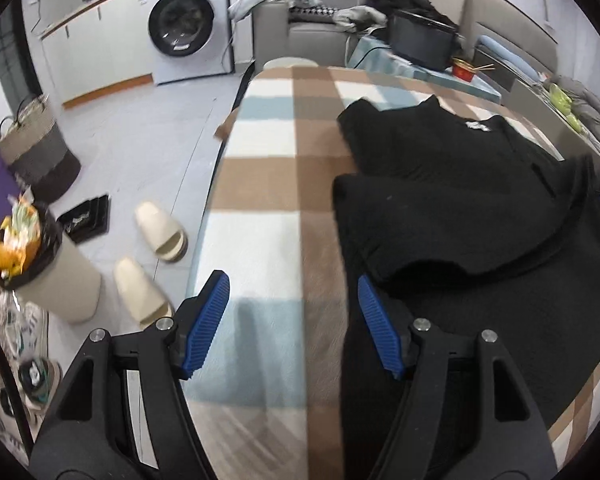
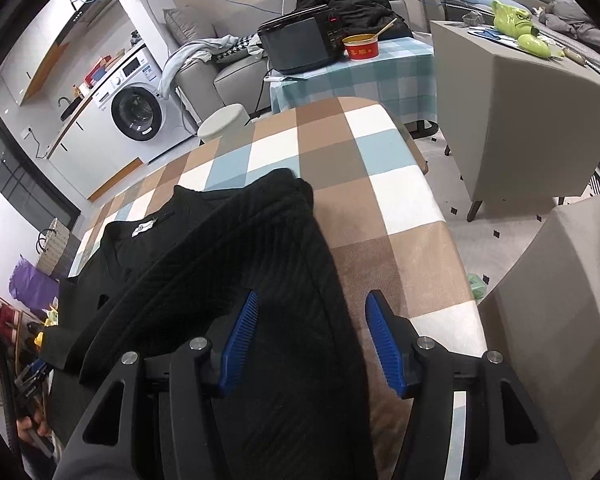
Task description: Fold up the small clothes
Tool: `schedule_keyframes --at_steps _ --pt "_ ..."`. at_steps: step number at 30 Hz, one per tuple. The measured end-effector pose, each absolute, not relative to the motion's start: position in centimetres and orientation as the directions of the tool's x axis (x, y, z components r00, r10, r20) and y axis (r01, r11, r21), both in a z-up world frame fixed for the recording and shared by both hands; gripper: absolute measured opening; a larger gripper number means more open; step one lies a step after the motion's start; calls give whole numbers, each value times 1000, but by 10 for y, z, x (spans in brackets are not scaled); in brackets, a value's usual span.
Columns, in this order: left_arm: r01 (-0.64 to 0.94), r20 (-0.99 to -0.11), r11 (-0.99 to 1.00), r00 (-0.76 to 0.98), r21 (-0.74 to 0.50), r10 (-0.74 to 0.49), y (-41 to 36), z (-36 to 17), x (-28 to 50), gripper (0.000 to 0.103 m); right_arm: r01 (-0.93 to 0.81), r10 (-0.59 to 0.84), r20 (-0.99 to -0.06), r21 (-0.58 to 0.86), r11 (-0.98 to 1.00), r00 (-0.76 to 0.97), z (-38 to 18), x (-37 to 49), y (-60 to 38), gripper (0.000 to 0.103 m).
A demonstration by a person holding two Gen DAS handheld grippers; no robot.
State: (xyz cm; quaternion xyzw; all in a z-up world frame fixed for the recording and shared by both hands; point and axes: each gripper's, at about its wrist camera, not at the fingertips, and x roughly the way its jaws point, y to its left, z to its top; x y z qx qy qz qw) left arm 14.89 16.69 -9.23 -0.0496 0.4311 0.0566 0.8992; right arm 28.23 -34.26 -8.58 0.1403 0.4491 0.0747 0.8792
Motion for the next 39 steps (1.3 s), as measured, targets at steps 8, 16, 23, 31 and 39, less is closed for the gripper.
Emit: schedule_keyframes --at_steps 8,16,23,31,39 --pt "-190 -694 952 719 -240 -31 189 -70 201 65 -4 275 -758 338 941 592 -83 286 -342 61" --pt "-230 -695 934 718 -275 -28 207 -71 213 65 24 258 -774 332 943 579 -88 286 -350 61" --pt "-120 -708 960 699 -251 -97 183 -74 205 70 33 240 -786 314 949 569 -90 288 -356 61" --pt "-24 -726 983 677 -181 -117 146 -73 233 70 -61 308 -797 324 944 519 -94 299 -332 63" --pt "-225 -757 932 650 -283 -73 183 -89 263 70 31 277 -788 350 936 550 -99 319 -337 66"
